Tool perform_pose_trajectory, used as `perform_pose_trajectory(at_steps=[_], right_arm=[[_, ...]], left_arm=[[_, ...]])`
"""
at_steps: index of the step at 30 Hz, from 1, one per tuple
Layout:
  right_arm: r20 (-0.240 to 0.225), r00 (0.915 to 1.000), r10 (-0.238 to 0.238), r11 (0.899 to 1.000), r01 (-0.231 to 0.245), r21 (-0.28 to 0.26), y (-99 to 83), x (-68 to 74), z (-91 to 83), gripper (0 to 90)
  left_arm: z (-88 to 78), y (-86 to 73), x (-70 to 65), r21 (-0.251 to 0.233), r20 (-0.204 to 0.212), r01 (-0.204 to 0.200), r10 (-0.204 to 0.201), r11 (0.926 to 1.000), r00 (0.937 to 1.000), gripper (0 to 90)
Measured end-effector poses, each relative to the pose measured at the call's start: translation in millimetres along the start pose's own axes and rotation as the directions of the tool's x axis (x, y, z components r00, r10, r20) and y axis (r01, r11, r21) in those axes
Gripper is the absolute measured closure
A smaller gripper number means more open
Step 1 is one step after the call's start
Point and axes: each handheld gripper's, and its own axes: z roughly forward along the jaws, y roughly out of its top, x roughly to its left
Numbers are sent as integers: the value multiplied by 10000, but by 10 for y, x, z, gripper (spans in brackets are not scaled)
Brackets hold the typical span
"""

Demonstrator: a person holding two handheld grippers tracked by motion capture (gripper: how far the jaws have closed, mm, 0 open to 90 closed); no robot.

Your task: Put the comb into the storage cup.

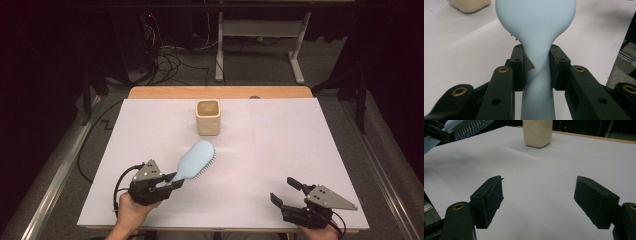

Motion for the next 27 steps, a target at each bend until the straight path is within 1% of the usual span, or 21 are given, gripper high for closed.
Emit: perform_pose_trajectory(at_steps=[6,10,18,22,25,27], right_arm=[[-266,9996,-76,9999,73,-135,67,77,121,233],[-458,9989,-100,9999,97,-63,94,118,202,229],[-830,9965,-17,10000,11,-74,152,191,319,224],[-1054,9944,42,9999,-55,-124,188,232,375,217],[-1306,9912,195,9997,-211,-107,212,260,430,201],[-1429,9896,153,9998,-165,-75,229,289,465,200]], left_arm=[[-8,-4,-1,-150,23,31,-31,9999,10000,694],[4,2,1,-104,30,22,-22,9999,10000,694],[7,18,-7,-235,63,-20,22,9997,10000,694],[13,22,-20,-250,64,-72,74,9997,10000,694],[24,27,-33,-255,34,-126,127,9996,9999,693],[31,32,-41,-282,59,-143,145,9995,9999,694]])
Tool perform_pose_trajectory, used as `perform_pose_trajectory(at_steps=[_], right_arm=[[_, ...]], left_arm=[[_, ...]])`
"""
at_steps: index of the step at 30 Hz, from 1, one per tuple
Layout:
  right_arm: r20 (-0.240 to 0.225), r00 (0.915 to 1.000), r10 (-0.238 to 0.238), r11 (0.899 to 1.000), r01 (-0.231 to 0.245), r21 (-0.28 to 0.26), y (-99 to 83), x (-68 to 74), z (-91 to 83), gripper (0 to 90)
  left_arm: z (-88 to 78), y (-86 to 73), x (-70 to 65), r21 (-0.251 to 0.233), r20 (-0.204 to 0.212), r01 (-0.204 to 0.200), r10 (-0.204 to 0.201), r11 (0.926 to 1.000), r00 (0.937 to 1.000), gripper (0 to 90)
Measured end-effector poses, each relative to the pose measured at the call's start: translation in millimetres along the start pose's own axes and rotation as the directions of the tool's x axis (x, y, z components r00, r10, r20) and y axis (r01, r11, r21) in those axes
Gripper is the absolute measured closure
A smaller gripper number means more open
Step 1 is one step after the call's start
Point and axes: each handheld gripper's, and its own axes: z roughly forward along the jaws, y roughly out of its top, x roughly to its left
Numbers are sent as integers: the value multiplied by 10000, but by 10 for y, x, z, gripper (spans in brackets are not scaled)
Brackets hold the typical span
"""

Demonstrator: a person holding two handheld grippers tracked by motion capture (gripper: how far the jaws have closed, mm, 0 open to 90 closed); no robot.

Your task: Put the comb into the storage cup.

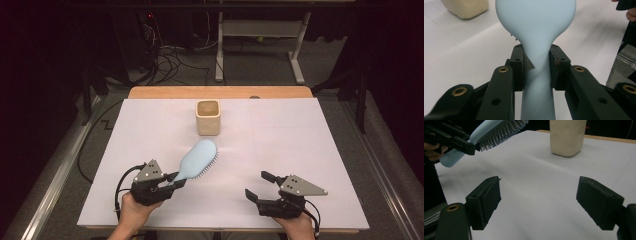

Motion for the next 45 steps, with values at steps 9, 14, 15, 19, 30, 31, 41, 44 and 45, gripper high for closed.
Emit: perform_pose_trajectory(at_steps=[9,14,15,19,30,31,41,44,45], right_arm=[[-648,9978,116,9999,-110,93,71,87,178,182],[-925,9954,237,9997,-232,68,113,127,261,168],[-989,9947,294,9996,-290,55,123,134,277,166],[-1229,9917,379,9993,-376,45,168,163,339,161],[-1682,9838,623,9981,-611,123,240,207,467,155],[-1712,9831,651,9979,-642,112,245,209,477,155],[-2027,9747,941,9956,-919,200,310,209,561,154],[-2071,9728,1033,9947,-1012,203,338,202,579,154],[-2093,9723,1044,9945,-1022,213,345,200,586,153]], left_arm=[[16,12,-20,-31,60,-75,75,10000,10000,694],[31,20,-28,-82,62,-61,61,9999,10000,694],[33,22,-29,-44,84,-95,96,9999,9999,693],[55,33,-44,-30,116,-160,161,9999,9998,693],[122,64,-91,14,211,-310,310,9995,9993,693],[129,66,-96,19,210,-332,331,9994,9992,693],[189,93,-136,95,284,-487,484,9988,9984,693],[205,99,-151,101,270,-550,547,9984,9981,693],[210,101,-158,98,262,-579,576,9983,9980,693]])
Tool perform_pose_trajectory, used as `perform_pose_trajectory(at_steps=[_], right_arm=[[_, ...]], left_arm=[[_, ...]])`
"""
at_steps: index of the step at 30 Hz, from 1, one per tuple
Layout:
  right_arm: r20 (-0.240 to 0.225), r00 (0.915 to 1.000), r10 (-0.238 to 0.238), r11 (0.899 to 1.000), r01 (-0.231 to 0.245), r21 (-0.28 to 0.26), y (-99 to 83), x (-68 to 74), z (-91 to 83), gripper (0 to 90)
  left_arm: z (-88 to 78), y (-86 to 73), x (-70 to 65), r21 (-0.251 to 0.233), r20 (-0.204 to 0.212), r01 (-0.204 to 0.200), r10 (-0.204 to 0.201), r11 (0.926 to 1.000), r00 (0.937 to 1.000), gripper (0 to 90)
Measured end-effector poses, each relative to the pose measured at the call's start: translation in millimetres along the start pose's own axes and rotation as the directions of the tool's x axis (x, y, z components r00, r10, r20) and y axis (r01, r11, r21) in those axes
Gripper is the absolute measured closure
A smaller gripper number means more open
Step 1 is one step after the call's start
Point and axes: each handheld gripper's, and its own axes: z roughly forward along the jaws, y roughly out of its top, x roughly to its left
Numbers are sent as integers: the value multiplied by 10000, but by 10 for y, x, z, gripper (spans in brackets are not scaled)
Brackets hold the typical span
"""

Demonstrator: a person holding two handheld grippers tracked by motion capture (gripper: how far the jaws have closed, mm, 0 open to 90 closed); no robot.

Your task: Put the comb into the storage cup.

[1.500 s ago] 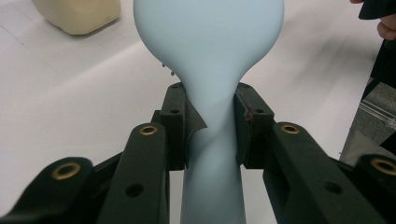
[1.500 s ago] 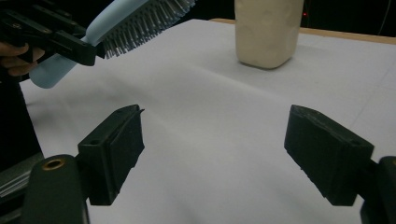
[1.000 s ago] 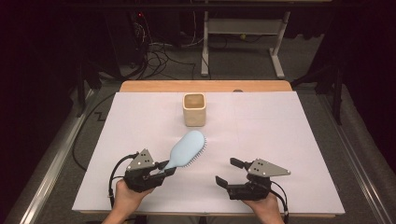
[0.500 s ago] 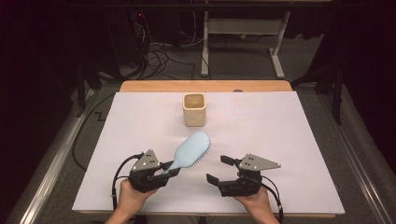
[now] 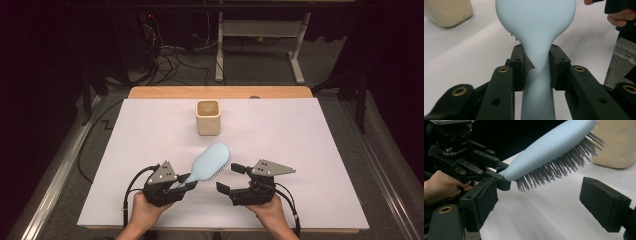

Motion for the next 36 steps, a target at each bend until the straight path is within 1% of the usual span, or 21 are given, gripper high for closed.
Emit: perform_pose_trajectory(at_steps=[4,9,20,24,30,34,36], right_arm=[[-60,9999,108,9999,-108,60,18,-8,36,153],[-122,9992,378,9991,-375,195,19,-31,89,151],[-170,9958,897,9956,-892,276,26,-52,173,150],[-176,9953,948,9949,-942,360,32,-44,207,149],[-66,9949,1008,9941,-1004,417,48,-31,243,141],[-6,9947,1026,9935,-1024,488,56,-12,279,123],[49,9945,1045,9931,-1046,523,59,-1,296,117]], left_arm=[[20,13,-20,-1,43,-50,50,10000,10000,693],[43,25,-42,-35,89,-137,137,9999,9999,693],[98,43,-103,32,21,-396,396,9992,9992,693],[112,49,-126,31,-22,-521,521,9986,9986,693],[122,54,-138,54,-40,-557,558,9984,9984,693],[129,55,-152,109,-148,-667,669,9977,9977,692],[134,53,-155,84,-198,-660,662,9978,9976,692]])
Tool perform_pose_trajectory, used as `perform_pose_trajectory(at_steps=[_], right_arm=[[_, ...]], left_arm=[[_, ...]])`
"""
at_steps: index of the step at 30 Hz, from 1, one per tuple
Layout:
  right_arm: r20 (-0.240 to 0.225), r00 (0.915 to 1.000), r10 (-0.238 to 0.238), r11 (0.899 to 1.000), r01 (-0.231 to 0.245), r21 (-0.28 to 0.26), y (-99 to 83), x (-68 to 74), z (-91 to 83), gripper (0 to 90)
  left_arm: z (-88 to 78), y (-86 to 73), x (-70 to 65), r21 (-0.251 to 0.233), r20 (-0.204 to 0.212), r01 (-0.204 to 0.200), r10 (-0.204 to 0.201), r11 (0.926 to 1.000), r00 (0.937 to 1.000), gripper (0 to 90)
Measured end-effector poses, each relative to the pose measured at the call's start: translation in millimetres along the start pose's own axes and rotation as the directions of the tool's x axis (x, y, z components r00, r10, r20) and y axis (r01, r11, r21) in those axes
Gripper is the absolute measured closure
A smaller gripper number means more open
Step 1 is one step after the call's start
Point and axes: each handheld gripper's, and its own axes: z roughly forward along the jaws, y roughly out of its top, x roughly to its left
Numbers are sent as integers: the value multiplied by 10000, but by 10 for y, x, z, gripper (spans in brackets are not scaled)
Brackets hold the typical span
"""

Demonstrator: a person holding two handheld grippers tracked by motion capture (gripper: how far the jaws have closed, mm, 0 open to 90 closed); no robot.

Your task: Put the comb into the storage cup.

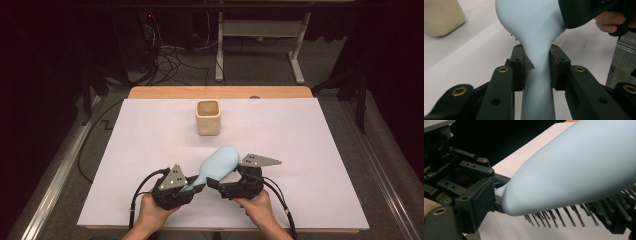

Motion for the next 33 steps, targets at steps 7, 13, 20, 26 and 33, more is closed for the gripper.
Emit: perform_pose_trajectory(at_steps=[7,13,20,26,33], right_arm=[[-49,9997,246,9996,-247,-130,26,16,21,132],[33,9999,161,9998,-160,-79,48,34,27,157],[32,9996,263,9996,-263,39,78,45,42,181],[20,9994,345,9993,-345,166,104,58,56,215],[40,9994,332,9987,-333,379,114,78,65,317]], left_arm=[[10,4,-18,84,-136,-105,106,9999,9999,693],[17,6,-23,162,-188,-178,181,9997,9997,693],[17,6,-22,162,-243,-191,195,9997,9995,693],[22,5,-25,163,-308,-177,182,9997,9994,693],[32,3,-37,262,-369,-307,317,9992,9988,693]])
